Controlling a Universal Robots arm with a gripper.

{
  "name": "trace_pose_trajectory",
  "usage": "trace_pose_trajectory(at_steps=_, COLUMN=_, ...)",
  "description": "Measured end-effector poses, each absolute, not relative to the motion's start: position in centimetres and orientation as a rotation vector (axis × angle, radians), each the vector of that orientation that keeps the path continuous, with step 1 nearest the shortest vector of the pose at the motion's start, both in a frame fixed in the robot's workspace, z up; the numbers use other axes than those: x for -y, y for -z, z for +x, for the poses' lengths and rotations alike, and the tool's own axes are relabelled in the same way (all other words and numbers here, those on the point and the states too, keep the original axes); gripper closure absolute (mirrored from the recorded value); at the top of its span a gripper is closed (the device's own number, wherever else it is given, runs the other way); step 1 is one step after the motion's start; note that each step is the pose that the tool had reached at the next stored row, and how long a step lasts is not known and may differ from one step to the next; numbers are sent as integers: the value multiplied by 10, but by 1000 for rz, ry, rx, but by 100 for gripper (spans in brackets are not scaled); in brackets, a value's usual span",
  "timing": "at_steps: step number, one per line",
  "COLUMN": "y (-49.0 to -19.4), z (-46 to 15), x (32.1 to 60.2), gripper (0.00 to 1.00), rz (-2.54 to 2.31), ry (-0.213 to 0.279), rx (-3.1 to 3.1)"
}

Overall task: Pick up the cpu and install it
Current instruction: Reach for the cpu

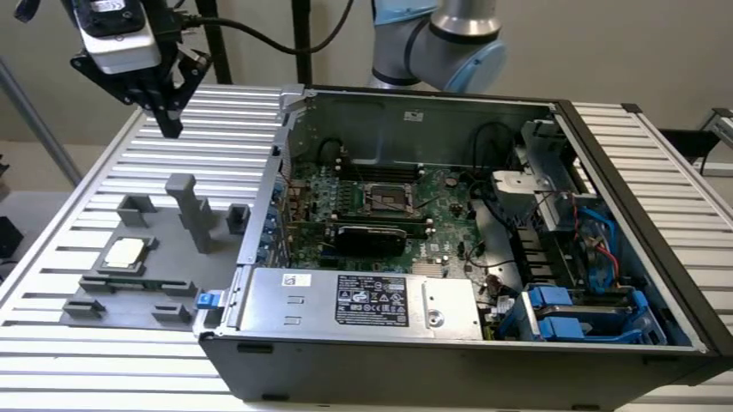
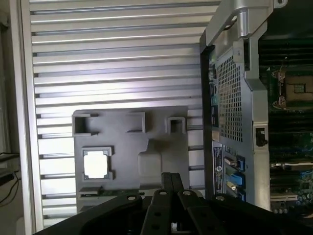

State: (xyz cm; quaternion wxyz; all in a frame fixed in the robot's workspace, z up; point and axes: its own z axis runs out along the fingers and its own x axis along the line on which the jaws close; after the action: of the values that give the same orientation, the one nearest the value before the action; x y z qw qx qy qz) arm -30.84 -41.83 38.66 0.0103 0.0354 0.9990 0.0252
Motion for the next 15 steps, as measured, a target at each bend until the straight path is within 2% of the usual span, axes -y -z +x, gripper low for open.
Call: trace_pose_trajectory(at_steps=15, y=-377, z=-377, x=418, gripper=89, rz=110, ry=-79, rx=-3118)
